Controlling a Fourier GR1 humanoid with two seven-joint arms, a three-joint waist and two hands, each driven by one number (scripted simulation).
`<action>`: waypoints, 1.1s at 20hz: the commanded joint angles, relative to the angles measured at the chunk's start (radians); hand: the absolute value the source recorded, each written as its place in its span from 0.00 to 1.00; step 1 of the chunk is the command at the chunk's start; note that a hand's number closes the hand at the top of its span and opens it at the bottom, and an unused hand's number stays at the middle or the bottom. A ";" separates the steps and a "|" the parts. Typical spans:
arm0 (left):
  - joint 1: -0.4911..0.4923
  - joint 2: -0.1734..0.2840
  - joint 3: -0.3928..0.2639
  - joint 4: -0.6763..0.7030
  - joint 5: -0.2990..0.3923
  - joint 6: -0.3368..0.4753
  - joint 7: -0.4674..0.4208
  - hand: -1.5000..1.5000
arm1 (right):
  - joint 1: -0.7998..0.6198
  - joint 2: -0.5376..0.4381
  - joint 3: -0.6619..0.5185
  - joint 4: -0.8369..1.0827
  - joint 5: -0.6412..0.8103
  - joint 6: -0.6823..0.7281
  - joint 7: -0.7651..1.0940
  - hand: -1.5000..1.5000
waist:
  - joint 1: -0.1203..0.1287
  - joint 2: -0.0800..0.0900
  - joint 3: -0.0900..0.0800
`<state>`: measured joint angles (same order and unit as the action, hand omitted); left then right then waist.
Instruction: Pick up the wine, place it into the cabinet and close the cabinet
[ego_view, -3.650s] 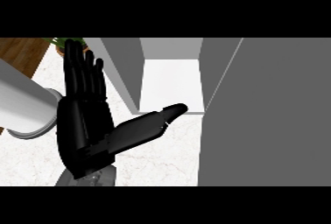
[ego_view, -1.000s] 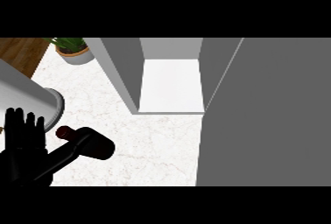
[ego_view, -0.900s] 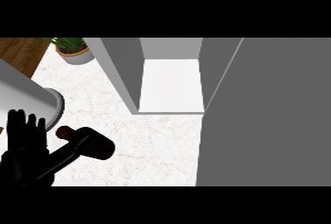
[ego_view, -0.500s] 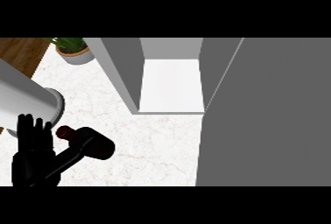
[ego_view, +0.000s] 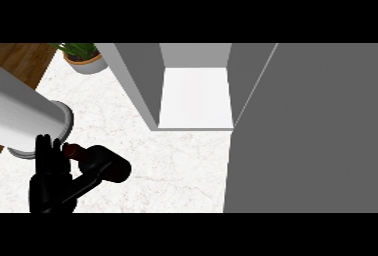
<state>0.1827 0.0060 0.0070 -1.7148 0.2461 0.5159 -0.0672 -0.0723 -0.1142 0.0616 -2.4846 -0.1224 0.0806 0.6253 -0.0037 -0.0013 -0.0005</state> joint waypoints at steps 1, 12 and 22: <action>0.019 -0.006 -0.059 0.075 0.065 0.020 -0.116 0.00 | 0.065 0.020 0.030 -0.130 -0.059 0.008 0.025 0.00 | 0.000 0.000 0.000; 0.057 0.004 0.015 0.177 0.108 -0.120 -0.205 0.00 | 0.025 0.031 0.042 -0.180 -0.038 -0.021 0.114 0.00 | 0.002 -0.001 0.000; -0.106 -0.006 -0.011 0.378 0.173 -0.057 -0.291 0.00 | -0.022 0.018 -0.006 -0.141 -0.079 -0.007 0.109 0.00 | -0.004 0.001 0.000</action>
<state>0.1520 0.0047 0.0130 -1.4285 0.3831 0.4285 -0.3181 -0.0892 -0.0916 0.0717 -2.4921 -0.1160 0.0875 0.6611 -0.0046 -0.0015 -0.0003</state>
